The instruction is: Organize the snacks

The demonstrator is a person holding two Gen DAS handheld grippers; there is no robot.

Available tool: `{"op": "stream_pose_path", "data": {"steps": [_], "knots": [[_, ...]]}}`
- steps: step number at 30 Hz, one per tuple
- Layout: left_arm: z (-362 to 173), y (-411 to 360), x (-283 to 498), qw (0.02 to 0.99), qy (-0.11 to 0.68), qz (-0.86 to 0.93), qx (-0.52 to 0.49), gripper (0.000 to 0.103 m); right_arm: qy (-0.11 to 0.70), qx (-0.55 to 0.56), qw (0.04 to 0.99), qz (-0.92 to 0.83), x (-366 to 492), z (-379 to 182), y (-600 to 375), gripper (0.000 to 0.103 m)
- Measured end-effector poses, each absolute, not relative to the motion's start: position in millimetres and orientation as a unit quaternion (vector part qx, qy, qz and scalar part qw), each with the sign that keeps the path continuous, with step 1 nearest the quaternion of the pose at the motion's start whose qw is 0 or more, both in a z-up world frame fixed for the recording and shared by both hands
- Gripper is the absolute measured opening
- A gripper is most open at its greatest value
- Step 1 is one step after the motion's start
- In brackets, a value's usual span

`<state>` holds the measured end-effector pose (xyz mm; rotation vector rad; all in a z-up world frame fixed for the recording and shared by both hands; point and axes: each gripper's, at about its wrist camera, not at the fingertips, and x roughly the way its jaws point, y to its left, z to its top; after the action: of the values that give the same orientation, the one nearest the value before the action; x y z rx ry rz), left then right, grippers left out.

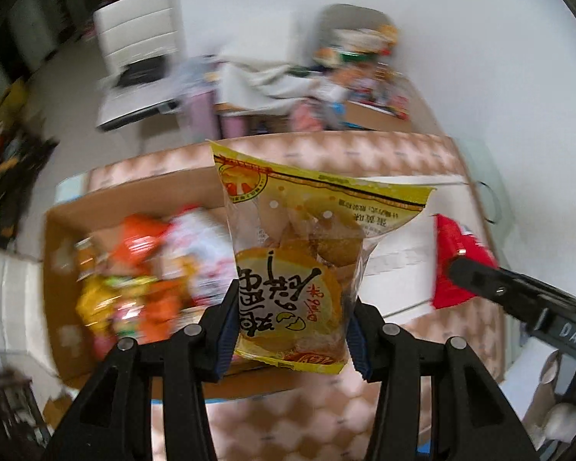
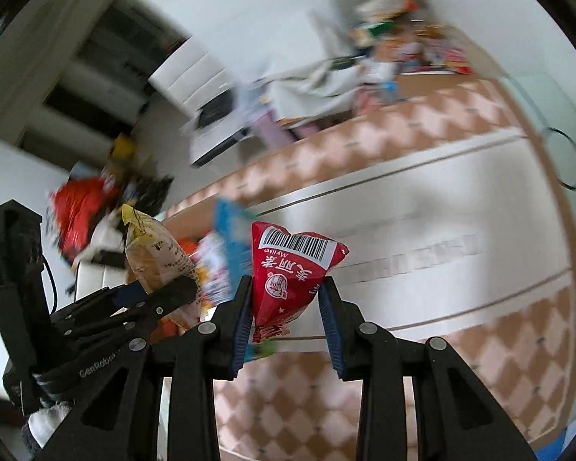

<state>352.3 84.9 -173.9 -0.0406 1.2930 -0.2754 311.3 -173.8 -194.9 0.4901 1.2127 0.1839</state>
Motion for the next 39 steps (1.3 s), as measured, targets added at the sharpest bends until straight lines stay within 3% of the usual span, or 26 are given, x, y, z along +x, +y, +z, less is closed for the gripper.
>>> {"op": "stream_pose_path", "data": {"steps": [8, 18, 19, 21, 22, 23, 24, 26, 39], "knots": [[-213.1, 215.5, 372.7, 0.781, 0.62, -0.065, -0.04, 0.045, 0.587, 0.179, 0.783, 0.105, 341.4, -210.4, -15.9, 0.036], [-260.4, 251.4, 413.3, 0.756, 0.65, -0.054, -0.045, 0.046, 0.626, 0.127, 0.767, 0.056, 404.2, -257.1, 47.5, 0.037], [-264.4, 251.3, 415.5, 0.752, 0.654, -0.058, -0.049, 0.046, 0.631, 0.127, 0.763, 0.052, 410.9, -263.3, 47.8, 0.04], [-272.4, 253.9, 417.6, 0.745, 0.661, -0.062, -0.061, 0.05, 0.642, 0.114, 0.758, 0.031, 420.9, -274.2, 47.4, 0.064], [-276.2, 254.5, 419.2, 0.741, 0.665, -0.061, -0.068, 0.053, 0.645, 0.107, 0.756, 0.025, 425.8, -279.5, 45.1, 0.089], [-279.4, 255.9, 421.5, 0.739, 0.667, -0.06, -0.073, 0.06, 0.648, 0.094, 0.756, 0.018, 428.8, -284.7, 47.2, 0.095], [-281.7, 256.7, 421.7, 0.736, 0.67, -0.059, -0.076, 0.076, 0.648, 0.094, 0.756, 0.018, 428.8, -284.7, 47.2, 0.095], [-283.9, 257.7, 420.4, 0.735, 0.672, -0.054, -0.074, 0.094, 0.652, 0.083, 0.753, 0.013, 429.1, -287.4, 49.0, 0.095], [-272.1, 251.0, 396.5, 0.752, 0.656, -0.041, -0.042, 0.094, 0.664, 0.039, 0.747, -0.002, 404.4, -295.8, 58.9, 0.096]]}}
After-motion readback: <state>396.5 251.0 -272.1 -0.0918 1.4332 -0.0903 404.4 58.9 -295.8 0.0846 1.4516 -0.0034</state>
